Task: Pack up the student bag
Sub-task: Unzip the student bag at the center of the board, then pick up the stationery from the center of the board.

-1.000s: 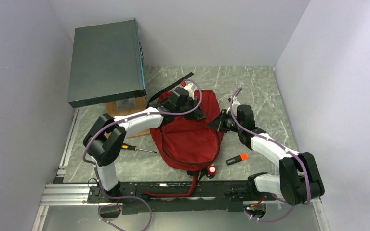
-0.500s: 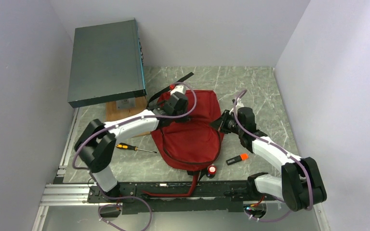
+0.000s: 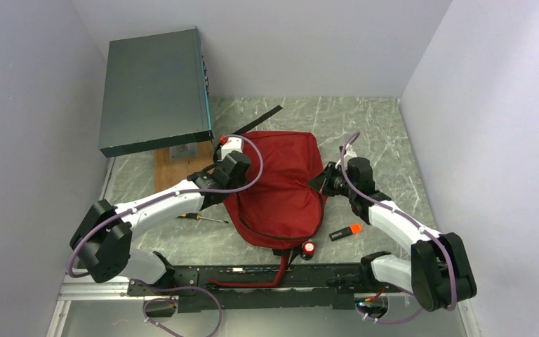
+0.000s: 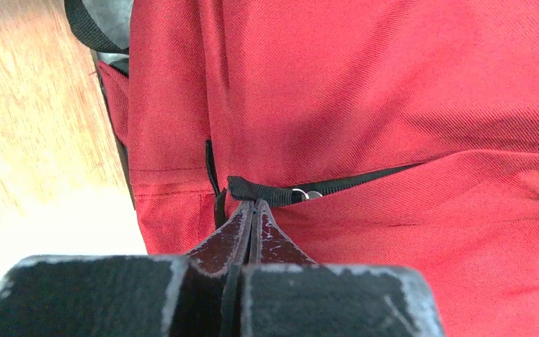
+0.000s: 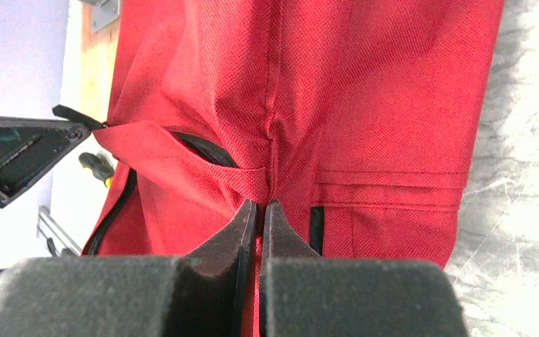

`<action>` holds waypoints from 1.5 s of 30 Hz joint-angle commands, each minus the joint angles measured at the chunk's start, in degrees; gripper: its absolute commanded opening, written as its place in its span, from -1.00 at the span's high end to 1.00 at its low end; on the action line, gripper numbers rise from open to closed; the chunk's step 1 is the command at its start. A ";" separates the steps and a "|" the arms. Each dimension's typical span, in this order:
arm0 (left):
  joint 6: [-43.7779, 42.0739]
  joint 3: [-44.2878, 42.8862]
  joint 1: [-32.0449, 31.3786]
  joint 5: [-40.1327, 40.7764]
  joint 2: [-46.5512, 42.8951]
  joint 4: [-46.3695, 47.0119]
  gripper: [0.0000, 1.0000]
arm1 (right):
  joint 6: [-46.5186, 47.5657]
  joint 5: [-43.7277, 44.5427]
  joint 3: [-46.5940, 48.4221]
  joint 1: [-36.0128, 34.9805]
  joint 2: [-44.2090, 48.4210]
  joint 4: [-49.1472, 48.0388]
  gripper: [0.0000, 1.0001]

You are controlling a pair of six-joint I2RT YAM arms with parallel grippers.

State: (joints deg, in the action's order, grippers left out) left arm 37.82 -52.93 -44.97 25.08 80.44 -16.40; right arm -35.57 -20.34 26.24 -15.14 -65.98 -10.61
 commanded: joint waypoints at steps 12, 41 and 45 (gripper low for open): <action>-1.28 1.35 1.75 -8.42 -2.08 4.05 0.77 | 15.61 2.54 23.41 -1.11 -1.35 21.69 -0.17; -2.82 1.17 1.87 -29.07 -6.47 10.46 -0.25 | 13.31 13.04 17.33 -21.40 -17.99 10.97 0.55; -2.68 -1.20 1.88 -30.71 -1.60 11.86 -0.20 | 11.84 15.82 12.68 -21.29 -16.02 6.76 0.86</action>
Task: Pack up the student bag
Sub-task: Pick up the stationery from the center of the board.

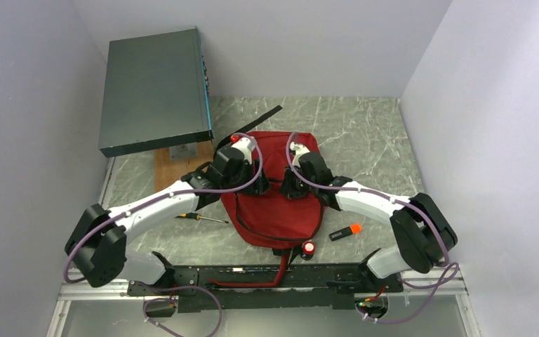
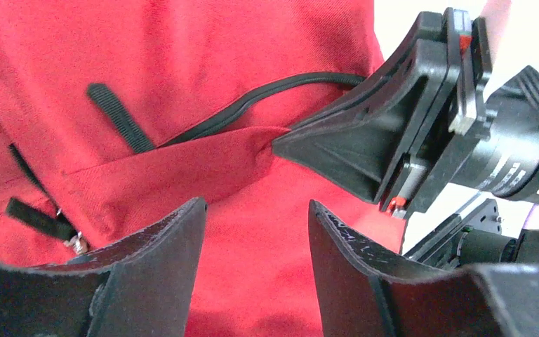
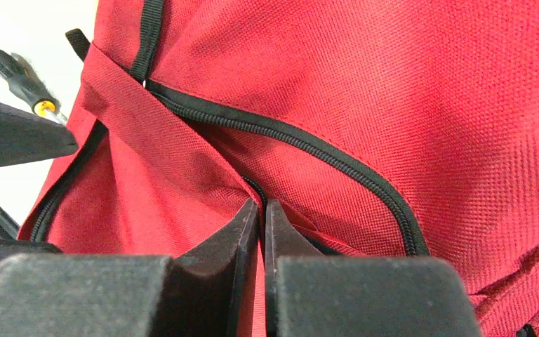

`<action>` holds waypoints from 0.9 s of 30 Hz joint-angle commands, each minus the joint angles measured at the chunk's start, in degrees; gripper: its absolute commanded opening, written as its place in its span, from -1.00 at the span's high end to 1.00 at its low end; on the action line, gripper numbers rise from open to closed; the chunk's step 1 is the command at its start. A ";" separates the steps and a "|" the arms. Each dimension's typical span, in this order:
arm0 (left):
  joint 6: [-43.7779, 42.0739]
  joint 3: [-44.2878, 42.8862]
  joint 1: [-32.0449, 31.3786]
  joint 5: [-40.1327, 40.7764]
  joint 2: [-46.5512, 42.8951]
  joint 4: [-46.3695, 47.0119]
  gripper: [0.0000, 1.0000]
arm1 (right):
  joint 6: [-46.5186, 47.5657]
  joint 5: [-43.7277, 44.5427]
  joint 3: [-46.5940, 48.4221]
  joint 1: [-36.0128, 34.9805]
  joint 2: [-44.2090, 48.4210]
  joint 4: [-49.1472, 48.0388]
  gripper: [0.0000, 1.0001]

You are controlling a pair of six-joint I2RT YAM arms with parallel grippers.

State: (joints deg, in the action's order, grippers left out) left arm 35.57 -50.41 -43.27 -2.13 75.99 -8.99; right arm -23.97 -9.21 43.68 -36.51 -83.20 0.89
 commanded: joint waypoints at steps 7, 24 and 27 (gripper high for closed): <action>-1.49 -7.16 0.61 -5.50 13.07 4.57 -0.13 | -3.91 -1.72 -3.59 0.74 4.15 0.24 0.64; -3.48 -1.18 1.27 -7.21 12.88 7.94 -0.09 | -17.10 8.54 3.52 -10.12 27.62 54.08 -0.06; -2.56 -0.21 1.32 -8.66 13.36 9.30 -0.07 | -19.80 8.55 2.59 -14.35 29.52 56.23 -0.13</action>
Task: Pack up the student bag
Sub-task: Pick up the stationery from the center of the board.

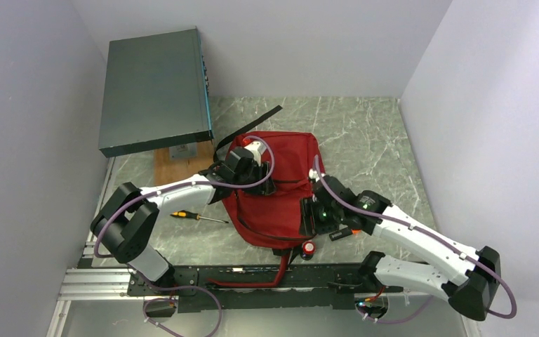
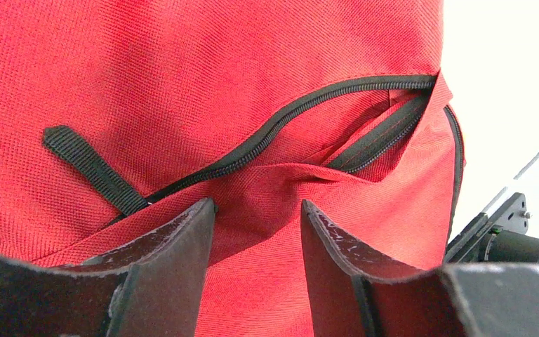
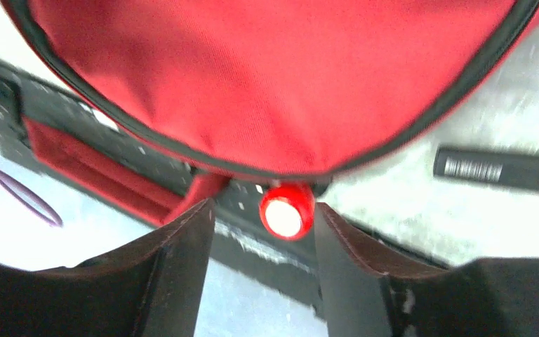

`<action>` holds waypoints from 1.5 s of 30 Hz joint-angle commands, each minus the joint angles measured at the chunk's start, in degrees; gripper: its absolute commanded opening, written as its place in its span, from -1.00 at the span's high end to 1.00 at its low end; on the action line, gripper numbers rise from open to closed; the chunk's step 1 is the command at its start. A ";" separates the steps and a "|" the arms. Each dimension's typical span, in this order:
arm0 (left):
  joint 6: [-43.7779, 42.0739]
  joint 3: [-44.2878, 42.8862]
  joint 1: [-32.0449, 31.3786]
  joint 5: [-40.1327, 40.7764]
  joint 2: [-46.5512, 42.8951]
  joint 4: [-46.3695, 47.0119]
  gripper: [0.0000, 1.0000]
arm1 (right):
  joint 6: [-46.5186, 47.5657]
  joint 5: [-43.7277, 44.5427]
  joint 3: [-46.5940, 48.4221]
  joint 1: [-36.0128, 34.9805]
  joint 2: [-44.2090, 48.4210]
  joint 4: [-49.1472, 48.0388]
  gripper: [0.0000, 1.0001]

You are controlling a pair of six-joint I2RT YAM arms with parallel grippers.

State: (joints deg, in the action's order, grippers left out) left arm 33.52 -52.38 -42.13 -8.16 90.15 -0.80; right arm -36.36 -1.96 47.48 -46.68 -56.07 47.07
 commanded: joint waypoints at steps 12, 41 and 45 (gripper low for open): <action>1.27 3.54 0.12 -3.36 -2.11 4.08 -0.05 | -8.20 5.07 -1.83 -12.66 -4.61 8.58 -0.23; -0.99 1.71 0.16 -1.74 -10.80 1.16 -0.24 | -1.20 15.85 14.89 -12.49 0.75 20.51 1.00; -5.27 -2.83 0.14 1.87 -13.42 -3.29 -0.50 | 2.17 16.25 17.36 -8.41 -0.12 19.18 1.00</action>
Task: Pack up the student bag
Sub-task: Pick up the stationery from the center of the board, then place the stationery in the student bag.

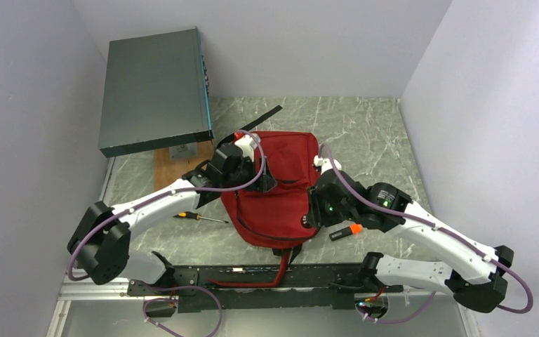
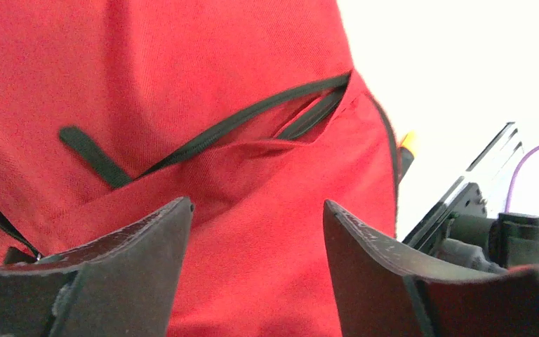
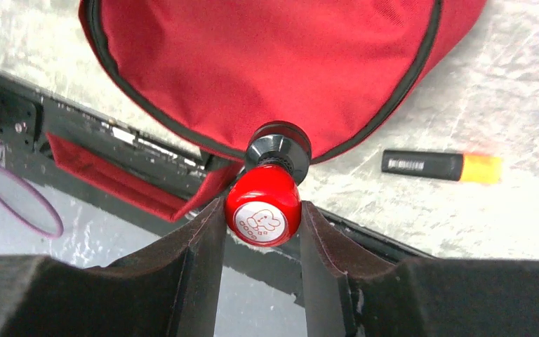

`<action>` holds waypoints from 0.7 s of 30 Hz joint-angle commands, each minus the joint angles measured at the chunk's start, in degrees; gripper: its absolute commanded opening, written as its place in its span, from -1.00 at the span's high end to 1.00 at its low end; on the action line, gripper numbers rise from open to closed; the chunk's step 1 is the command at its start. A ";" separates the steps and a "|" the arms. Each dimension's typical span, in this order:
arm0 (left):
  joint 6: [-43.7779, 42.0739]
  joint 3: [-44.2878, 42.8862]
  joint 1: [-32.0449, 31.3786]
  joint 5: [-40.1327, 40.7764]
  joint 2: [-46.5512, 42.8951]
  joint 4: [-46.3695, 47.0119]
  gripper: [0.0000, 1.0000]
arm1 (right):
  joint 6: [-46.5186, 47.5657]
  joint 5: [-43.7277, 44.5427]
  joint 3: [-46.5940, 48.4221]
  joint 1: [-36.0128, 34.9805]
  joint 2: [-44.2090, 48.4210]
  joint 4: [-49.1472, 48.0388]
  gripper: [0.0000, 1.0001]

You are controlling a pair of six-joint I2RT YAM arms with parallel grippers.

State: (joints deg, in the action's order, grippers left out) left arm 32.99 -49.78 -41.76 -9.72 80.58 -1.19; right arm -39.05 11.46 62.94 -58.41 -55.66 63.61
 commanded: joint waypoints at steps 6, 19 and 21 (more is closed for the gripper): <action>-20.20 -16.21 -0.28 5.85 2.52 -10.37 -0.48 | 11.83 -5.11 0.19 16.50 1.65 -9.77 1.00; -42.33 -33.48 -4.37 9.30 21.01 -24.73 -0.64 | 14.48 -14.25 -3.78 23.38 2.12 -15.98 1.00; -43.53 -33.56 -5.91 9.47 22.29 -24.65 -0.75 | 14.44 -14.64 -3.79 23.48 2.26 -16.30 1.00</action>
State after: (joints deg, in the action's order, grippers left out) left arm -4.25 -80.14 -44.84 -2.17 101.38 -23.57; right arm -25.78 -0.54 59.02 -35.31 -54.98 51.27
